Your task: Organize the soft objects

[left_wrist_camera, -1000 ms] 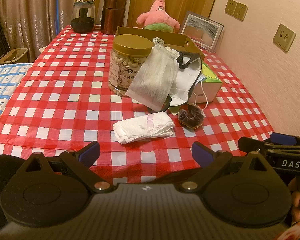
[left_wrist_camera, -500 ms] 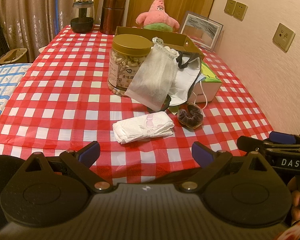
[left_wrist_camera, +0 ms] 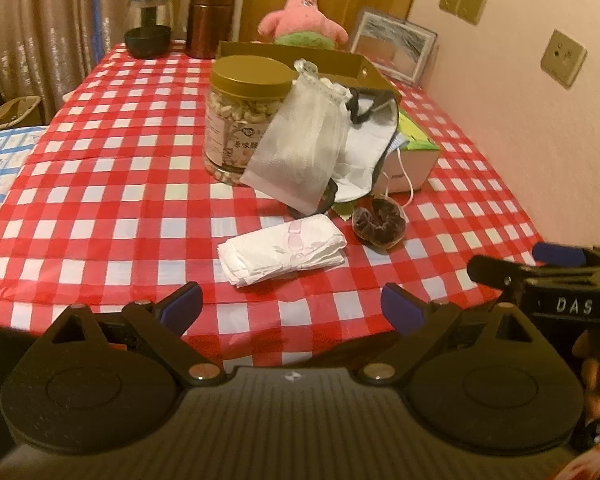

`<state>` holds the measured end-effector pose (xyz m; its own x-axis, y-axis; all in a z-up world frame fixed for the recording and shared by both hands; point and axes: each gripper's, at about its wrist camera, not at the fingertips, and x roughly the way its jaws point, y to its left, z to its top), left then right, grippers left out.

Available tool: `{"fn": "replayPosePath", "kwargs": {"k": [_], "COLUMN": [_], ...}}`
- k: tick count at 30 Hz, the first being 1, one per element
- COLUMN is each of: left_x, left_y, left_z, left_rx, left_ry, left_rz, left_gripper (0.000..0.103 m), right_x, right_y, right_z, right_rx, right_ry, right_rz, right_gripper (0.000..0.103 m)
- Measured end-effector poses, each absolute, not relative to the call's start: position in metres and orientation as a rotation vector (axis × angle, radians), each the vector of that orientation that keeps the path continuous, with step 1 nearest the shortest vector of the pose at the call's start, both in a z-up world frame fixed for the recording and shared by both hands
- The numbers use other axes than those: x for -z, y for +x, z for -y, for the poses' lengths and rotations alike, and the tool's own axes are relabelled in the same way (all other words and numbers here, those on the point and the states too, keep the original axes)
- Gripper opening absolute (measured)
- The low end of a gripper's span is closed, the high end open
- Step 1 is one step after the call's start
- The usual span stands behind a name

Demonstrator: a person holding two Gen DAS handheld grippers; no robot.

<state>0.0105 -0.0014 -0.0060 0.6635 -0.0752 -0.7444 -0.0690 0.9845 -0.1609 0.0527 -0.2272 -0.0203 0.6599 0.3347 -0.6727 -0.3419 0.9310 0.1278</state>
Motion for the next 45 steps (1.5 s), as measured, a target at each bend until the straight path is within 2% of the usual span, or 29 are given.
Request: {"fn": "replayPosePath", "kwargs": {"k": [10, 20, 22, 28, 30, 34, 38, 40, 45], "left_x": [0.024, 0.054, 0.058, 0.073, 0.078, 0.087, 0.092, 0.093, 0.093], "left_y": [0.047, 0.098, 0.106, 0.128, 0.135, 0.143, 0.148, 0.151, 0.156], "left_z": [-0.006, -0.002, -0.002, -0.004, -0.005, -0.008, -0.011, -0.012, -0.014], "left_rx": [0.094, 0.343, 0.405, 0.511, 0.542, 0.570, 0.584, 0.592, 0.612], "left_ry": [-0.060, 0.300, 0.330, 0.418, 0.425, 0.444, 0.439, 0.434, 0.423], "left_rz": [-0.917, -0.999, -1.017, -1.034, -1.048, -1.070, -1.078, -1.078, -1.074], "left_gripper": [0.091, 0.083, 0.083, 0.080, 0.074, 0.072, 0.067, 0.065, 0.059], "right_x": [0.032, 0.059, 0.067, 0.082, 0.086, 0.095, 0.099, 0.100, 0.099], "right_y": [0.082, 0.122, 0.132, 0.150, 0.154, 0.163, 0.168, 0.169, 0.169], "right_z": [0.216, 0.195, 0.190, 0.174, 0.170, 0.165, 0.160, 0.158, 0.156], "right_rx": [-0.404, -0.496, -0.513, -0.568, -0.572, -0.575, -0.574, -0.572, -0.563], "right_ry": [-0.052, -0.163, -0.179, -0.248, -0.258, -0.258, -0.262, -0.265, -0.268], "right_rz": [-0.773, -0.836, -0.873, -0.924, -0.920, -0.923, -0.920, -0.922, -0.918], "right_gripper": [0.102, 0.101, 0.093, 0.084, 0.081, 0.071, 0.066, 0.056, 0.039]}}
